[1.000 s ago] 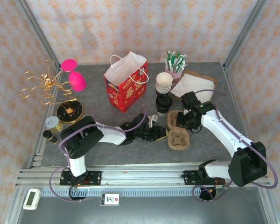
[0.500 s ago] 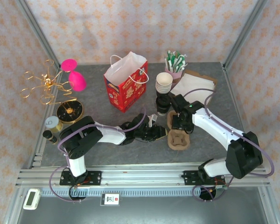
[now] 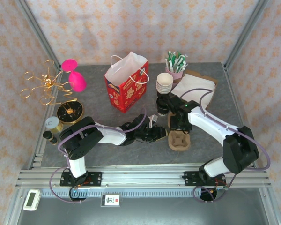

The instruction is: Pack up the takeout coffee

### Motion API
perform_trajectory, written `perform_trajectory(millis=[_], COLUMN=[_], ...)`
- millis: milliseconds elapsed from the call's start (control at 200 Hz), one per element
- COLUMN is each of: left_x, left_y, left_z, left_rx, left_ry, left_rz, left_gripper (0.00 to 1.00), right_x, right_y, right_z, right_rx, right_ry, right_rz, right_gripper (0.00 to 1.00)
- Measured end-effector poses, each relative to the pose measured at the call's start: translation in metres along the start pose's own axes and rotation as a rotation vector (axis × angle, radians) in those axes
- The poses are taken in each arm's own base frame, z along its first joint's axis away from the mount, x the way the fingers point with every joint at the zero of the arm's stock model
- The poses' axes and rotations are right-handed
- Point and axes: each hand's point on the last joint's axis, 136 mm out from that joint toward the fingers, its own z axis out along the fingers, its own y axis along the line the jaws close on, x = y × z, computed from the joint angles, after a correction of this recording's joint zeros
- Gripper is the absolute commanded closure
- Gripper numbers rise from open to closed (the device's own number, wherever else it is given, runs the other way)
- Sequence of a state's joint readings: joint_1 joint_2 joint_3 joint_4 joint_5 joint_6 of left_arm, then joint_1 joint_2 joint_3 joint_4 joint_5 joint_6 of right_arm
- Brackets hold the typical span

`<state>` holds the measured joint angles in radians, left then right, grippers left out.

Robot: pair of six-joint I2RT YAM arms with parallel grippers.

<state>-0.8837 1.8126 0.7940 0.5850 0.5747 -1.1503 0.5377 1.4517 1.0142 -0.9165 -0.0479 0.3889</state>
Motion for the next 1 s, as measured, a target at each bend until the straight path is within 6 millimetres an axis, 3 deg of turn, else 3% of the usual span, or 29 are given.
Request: perform_trajectory(millis=[566, 1001], left_x=[0.000, -0.002], left_y=[0.002, 0.000], left_z=[0.000, -0.001], left_rx=[-0.006, -0.002], left_ry=[-0.005, -0.012], left_rz=[-0.002, 0.001], left_gripper=[0.70, 0.67], right_x=[0.000, -0.008], right_y=[0.002, -0.005], right_z=[-0.005, -0.018], right_rx=[-0.013, -0.077], right_ry=[-0.017, -0.032], right_rz=[-0.004, 0.049], right_gripper=[0.65, 0.66])
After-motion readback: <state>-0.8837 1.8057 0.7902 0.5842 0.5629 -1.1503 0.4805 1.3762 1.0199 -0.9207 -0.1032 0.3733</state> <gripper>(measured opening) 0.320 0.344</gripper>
